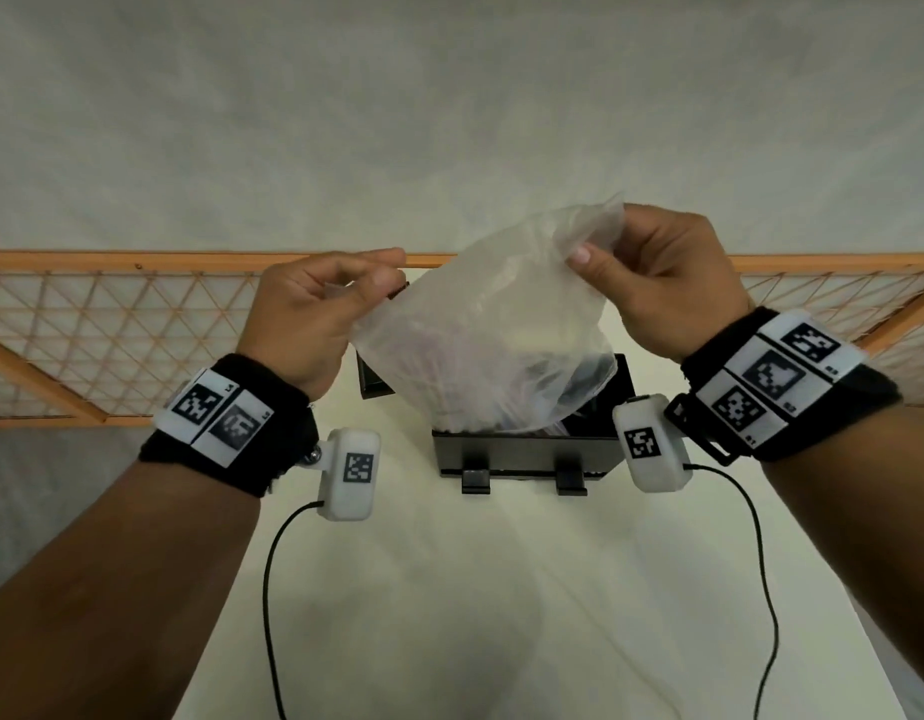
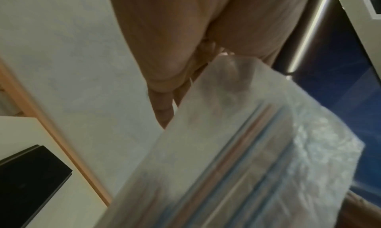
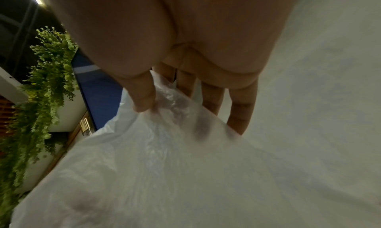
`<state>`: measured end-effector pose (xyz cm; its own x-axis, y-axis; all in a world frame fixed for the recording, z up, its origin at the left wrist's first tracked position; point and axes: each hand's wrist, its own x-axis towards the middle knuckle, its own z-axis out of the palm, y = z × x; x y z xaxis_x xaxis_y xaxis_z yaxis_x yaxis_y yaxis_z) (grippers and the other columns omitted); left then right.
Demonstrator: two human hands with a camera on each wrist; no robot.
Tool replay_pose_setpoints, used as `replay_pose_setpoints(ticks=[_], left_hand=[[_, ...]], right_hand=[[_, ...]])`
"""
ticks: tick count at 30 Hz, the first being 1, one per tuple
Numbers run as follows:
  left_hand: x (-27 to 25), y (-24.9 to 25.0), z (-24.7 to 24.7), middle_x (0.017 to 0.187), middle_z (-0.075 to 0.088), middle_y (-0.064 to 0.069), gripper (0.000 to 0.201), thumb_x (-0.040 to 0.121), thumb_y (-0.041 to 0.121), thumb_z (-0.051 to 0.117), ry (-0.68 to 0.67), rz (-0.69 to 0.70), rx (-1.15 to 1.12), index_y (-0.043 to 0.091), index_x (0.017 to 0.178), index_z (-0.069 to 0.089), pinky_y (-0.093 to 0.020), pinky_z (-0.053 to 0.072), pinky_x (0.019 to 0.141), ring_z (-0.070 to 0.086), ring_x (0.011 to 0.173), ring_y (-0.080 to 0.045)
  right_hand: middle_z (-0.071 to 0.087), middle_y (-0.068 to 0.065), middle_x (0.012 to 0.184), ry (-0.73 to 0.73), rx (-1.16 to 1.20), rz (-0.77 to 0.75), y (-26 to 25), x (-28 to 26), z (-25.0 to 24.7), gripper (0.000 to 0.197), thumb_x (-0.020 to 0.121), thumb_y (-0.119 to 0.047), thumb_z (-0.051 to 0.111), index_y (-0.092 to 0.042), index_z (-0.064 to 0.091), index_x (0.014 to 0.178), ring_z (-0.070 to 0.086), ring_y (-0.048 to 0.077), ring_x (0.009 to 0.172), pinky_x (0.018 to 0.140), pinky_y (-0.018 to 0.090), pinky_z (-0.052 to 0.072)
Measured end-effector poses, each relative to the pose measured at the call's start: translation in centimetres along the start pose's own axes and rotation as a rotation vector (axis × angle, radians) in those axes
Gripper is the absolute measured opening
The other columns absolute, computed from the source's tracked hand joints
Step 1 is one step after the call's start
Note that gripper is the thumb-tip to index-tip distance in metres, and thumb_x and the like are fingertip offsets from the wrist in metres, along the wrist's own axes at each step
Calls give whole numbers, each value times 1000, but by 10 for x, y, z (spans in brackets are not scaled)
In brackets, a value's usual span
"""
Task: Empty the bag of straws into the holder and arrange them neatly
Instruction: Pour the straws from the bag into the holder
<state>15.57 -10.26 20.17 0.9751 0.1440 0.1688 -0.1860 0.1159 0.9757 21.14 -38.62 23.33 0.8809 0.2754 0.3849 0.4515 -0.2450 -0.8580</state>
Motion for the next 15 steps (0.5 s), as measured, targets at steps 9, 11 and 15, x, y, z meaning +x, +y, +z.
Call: replay_pose_setpoints(ticks=[9, 11, 15], left_hand=[[-14, 7, 1, 102, 77, 0, 35, 76, 29, 83, -91, -133, 22, 18, 108, 73, -34, 59, 75, 73, 97, -19], [-14, 18, 8, 93, 78, 3, 13, 84, 23, 69, -26, -137, -23, 22, 91, 79, -34, 60, 72, 75, 90, -17], [-11, 32, 10, 96, 78, 2, 16, 97, 18, 61, -12, -136, -48, 22, 94, 76, -37, 60, 73, 74, 94, -20]], right_hand=[[69, 24, 89, 161, -14, 78, -15, -3, -1, 15, 93, -19, 70, -6, 67, 85, 72, 37, 77, 59, 52, 61], [68, 26, 91, 173, -8, 63, -20, -1, -3, 15, 92, -21, 70, -10, 66, 83, 71, 39, 80, 59, 53, 61], [67, 27, 89, 193, -53, 34, -31, 3, -6, 14, 92, -20, 70, -15, 64, 80, 69, 38, 76, 57, 52, 60]])
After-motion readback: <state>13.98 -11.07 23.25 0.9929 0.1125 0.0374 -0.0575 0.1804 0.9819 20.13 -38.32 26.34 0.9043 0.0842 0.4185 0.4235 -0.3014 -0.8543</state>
